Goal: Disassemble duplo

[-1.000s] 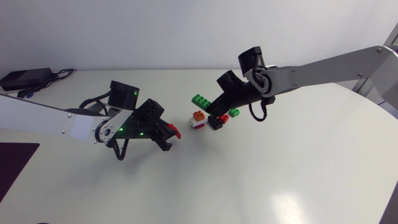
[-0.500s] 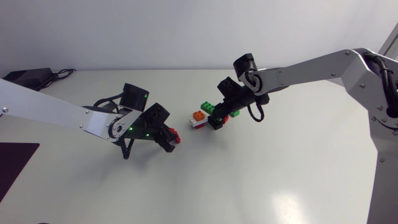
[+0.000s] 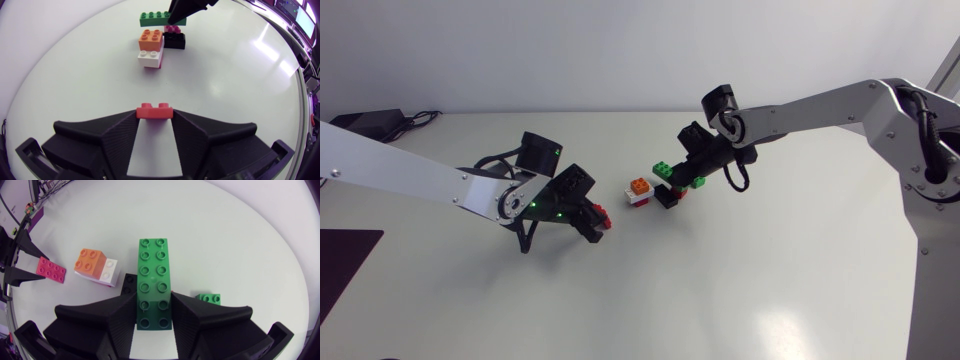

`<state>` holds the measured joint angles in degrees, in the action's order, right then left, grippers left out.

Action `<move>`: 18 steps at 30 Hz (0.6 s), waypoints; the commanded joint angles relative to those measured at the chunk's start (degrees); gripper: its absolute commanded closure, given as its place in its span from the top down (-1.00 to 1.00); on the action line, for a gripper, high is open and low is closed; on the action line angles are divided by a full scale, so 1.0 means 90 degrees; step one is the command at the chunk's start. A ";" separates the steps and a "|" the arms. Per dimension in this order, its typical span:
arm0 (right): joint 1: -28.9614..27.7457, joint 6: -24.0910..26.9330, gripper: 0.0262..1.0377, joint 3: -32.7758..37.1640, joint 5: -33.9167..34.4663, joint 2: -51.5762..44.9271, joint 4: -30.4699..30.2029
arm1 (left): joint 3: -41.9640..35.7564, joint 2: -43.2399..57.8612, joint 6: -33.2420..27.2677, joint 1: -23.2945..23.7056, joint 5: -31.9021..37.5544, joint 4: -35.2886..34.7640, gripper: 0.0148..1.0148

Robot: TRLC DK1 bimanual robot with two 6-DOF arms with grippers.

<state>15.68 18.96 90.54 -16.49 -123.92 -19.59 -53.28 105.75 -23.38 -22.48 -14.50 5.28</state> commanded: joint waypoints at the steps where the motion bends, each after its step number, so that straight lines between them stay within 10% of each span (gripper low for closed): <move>1: -0.0053 -0.0183 -0.36 0.0125 0.0026 -0.0225 -0.0118 | -0.0047 0.0085 -0.0147 -0.0022 0.0039 -0.0088 0.17; 11: -0.0102 -0.0183 -0.33 0.0301 0.0026 -0.0401 -0.0284 | 0.0011 -0.0090 -0.0147 -0.0022 0.0039 -0.0040 0.37; 18: -0.0121 -0.0163 0.18 0.0321 0.0026 -0.0401 -0.0313 | 0.0070 -0.0188 -0.0147 -0.0022 0.0029 0.0039 0.46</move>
<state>14.98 18.81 92.16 -16.43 -126.08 -21.32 -53.23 105.32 -23.38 -22.48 -14.50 4.97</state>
